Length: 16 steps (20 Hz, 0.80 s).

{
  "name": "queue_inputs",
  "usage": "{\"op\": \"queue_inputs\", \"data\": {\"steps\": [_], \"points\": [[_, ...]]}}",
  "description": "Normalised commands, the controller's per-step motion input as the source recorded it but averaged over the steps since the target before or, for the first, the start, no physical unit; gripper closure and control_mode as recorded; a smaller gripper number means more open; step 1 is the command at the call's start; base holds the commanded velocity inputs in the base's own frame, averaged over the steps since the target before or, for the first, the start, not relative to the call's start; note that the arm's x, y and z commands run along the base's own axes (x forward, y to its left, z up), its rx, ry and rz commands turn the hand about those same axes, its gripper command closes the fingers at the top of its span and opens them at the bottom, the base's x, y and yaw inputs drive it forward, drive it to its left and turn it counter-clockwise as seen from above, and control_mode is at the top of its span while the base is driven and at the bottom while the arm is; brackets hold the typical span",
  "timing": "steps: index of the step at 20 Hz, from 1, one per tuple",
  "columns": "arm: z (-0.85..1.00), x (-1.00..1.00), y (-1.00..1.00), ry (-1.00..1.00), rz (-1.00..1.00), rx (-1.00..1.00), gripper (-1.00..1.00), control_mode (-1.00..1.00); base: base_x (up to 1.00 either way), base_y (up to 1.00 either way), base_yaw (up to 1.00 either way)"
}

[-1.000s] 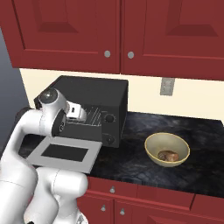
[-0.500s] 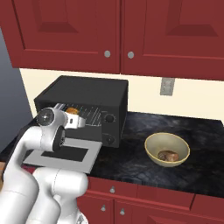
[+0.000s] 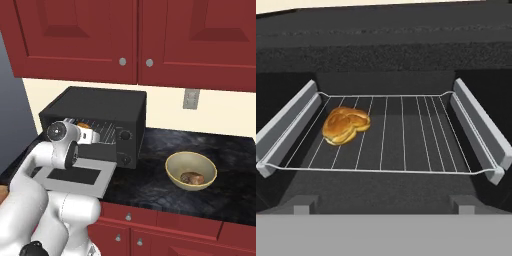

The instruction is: Pick up the heated bread from the toaster oven and place it in the bowl. Then move the bread bowl to the dining counter.

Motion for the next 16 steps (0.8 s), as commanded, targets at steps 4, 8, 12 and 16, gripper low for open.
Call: {"op": "queue_inputs", "data": {"steps": [4, 8, 12, 16], "points": [[-0.23, 0.22, 0.00, 0.00, 0.00, 0.00, -1.00, -1.00, 0.00, 0.00, 0.00], [-0.15, 0.16, 0.00, 0.00, 0.00, 0.00, -1.00, -1.00, 0.00, 0.00, 0.00], [-0.21, 0.22, 0.00, 0.00, 0.00, 0.00, -1.00, -1.00, 0.00, 0.00, 0.00], [-0.19, 0.21, 0.00, 0.00, 0.00, 0.00, -1.00, -1.00, 0.00, 0.00, 0.00]]}}
